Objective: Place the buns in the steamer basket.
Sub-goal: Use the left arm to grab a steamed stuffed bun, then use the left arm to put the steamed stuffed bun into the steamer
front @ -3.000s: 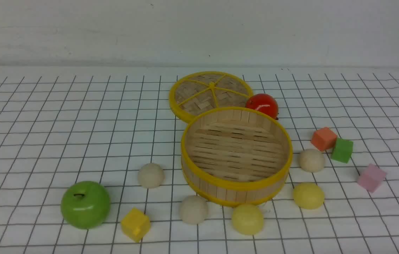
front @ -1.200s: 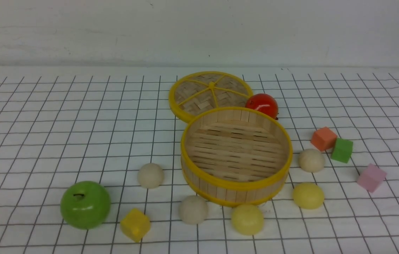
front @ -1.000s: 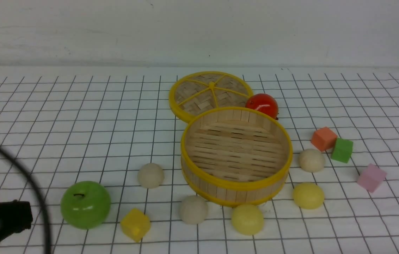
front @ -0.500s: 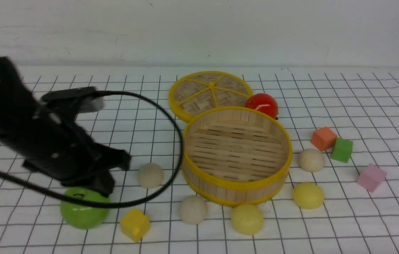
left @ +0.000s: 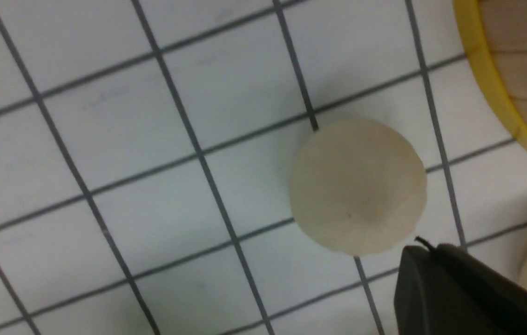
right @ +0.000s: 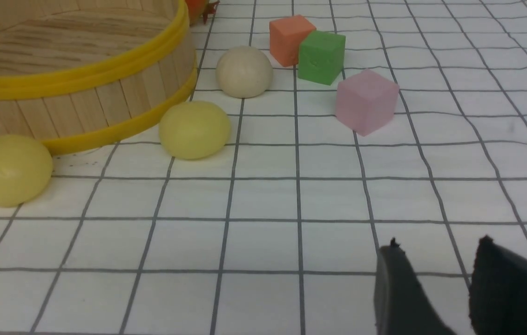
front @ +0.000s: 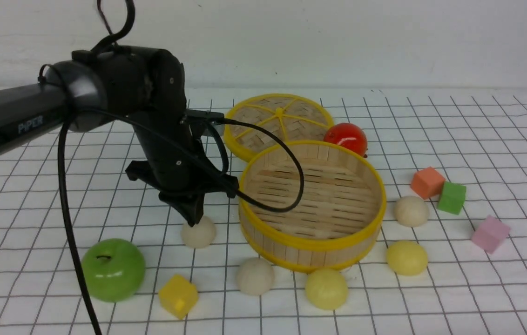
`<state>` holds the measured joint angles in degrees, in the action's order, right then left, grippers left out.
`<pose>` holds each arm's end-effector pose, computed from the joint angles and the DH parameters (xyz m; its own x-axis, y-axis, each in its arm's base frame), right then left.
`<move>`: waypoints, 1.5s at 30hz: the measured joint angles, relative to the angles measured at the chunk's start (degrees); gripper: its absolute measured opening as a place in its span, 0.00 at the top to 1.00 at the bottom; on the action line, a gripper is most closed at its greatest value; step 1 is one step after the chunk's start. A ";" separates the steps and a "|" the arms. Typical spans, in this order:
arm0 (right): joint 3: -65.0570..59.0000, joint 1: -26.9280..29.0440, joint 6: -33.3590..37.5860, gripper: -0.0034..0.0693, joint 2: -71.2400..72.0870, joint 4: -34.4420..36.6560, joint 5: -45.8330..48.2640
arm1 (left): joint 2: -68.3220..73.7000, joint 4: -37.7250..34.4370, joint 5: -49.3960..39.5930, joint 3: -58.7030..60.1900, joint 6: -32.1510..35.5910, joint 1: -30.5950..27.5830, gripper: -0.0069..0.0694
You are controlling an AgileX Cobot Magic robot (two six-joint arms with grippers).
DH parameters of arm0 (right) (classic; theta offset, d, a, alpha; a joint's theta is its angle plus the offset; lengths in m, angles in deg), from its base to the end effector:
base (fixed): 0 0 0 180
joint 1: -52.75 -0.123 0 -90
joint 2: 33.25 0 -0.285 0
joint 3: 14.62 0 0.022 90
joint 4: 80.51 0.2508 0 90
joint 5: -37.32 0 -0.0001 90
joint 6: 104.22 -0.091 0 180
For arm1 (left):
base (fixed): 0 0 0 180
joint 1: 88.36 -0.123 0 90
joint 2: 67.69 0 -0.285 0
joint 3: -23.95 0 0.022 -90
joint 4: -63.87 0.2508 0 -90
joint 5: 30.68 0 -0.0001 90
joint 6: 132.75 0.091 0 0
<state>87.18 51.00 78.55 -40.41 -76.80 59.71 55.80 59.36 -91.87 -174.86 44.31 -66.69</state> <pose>0.0520 0.0038 0.1730 -0.3046 0.0022 -0.9525 -0.0505 0.9986 0.0185 0.3951 -0.1637 0.2304 -0.9316 0.2744 -0.2385 0.3022 0.9491 -0.0884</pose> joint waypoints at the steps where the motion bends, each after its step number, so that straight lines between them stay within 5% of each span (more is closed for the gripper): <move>1: 0.00 0.00 0.00 0.62 0.00 0.00 0.00 | -0.01 0.15 0.00 -0.34 0.12 -0.06 0.88; 12: 0.00 0.00 0.00 0.62 0.00 0.00 0.00 | 3.02 2.38 3.13 -1.12 1.61 -0.11 0.56; 20: 0.00 0.00 0.00 0.62 0.00 0.00 0.00 | 5.33 2.63 4.59 -1.12 1.63 -0.11 0.51; 27: 0.00 0.00 0.00 0.62 0.00 0.00 0.00 | 6.56 2.63 5.41 -1.12 1.63 -0.11 0.63; 32: 0.00 0.00 0.00 0.62 0.00 0.00 0.00 | 4.59 2.50 3.28 -1.12 1.36 0.55 0.91; 39: 0.00 0.00 0.00 0.62 0.00 0.00 0.00 | -2.32 0.98 4.36 -5.14 1.41 5.99 0.92; 45: 0.00 0.00 0.00 0.62 0.00 0.00 0.00 | 2.88 -1.09 15.70 -8.69 1.46 8.81 0.90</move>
<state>87.18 51.00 78.55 -40.41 -76.80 59.71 58.68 58.28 -76.17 -183.55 45.77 -57.88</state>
